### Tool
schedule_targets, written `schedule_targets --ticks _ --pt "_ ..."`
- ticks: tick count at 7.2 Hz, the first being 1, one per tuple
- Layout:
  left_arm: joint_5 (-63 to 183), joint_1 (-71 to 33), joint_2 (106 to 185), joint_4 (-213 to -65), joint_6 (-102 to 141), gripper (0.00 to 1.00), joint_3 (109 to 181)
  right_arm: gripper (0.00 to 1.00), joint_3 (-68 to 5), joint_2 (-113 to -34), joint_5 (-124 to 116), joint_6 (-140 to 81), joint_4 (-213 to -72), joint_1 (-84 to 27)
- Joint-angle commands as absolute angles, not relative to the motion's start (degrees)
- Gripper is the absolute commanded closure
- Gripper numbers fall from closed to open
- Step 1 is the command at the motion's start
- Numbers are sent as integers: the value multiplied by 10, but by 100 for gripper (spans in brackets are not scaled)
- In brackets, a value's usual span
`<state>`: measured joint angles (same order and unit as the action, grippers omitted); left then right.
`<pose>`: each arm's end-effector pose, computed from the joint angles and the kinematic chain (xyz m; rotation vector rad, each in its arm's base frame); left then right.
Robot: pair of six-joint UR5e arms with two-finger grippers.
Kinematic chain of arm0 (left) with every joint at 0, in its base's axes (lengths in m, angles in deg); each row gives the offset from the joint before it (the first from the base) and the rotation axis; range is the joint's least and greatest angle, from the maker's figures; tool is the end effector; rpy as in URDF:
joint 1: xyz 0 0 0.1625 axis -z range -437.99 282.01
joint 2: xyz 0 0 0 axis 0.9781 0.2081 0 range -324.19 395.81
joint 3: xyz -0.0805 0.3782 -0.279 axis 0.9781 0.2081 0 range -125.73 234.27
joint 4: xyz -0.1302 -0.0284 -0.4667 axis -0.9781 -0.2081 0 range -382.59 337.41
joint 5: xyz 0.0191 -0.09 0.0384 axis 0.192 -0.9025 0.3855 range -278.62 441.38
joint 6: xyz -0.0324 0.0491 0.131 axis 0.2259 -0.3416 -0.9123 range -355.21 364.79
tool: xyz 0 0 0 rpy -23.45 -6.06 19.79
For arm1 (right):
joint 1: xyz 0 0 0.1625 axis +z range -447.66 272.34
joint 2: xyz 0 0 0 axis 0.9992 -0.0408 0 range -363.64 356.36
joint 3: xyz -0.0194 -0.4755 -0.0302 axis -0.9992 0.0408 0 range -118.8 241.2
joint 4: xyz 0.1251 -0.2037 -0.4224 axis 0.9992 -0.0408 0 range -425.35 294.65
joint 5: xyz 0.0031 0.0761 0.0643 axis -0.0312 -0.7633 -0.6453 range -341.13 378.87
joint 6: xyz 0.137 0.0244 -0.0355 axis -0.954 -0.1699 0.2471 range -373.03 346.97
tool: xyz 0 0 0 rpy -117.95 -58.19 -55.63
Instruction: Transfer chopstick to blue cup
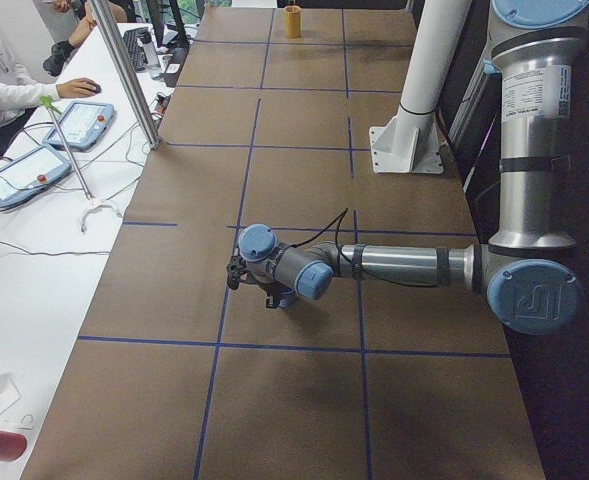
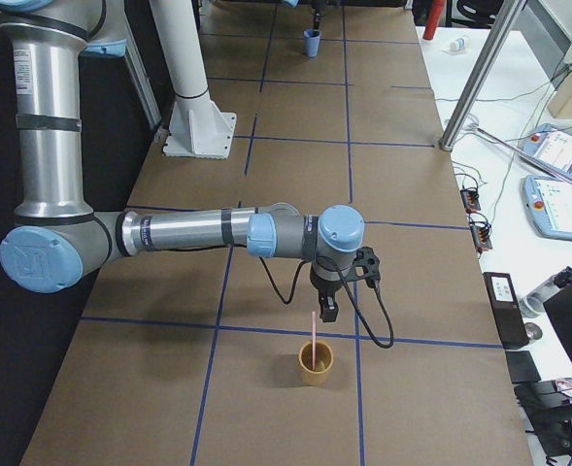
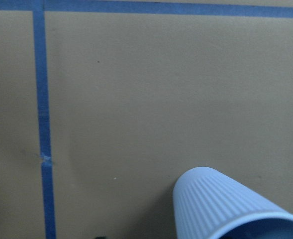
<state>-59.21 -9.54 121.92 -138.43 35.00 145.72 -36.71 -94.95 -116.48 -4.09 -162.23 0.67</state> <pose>0.1855 -0.5305 0.7022 -0.0368 0.9482 0.0406 0.0151 -0.5525 0.6870 0.0457 -0.7912 -0.1735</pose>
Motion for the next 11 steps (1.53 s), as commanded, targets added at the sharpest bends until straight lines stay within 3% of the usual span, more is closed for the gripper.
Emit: schedule_targets --ticks 1,5,7,9,11 --pt "-667 -101 1270 -1405 473 100 1495 0 -367 -950 -1165 -42 -1622 7" --pt "-559 -304 1495 -1398 882 100 1538 0 -370 -945 -1166 -42 -1622 7" --pt "-421 -412 1626 -1259 915 100 1509 0 -372 -945 -1165 -41 -1622 7" --pt "-350 -456 1689 -1223 914 100 1453 0 -372 -945 -1166 -41 -1622 7" --pt "-336 -461 1704 -1220 913 100 1434 0 -373 -944 -1166 -41 -1622 7"
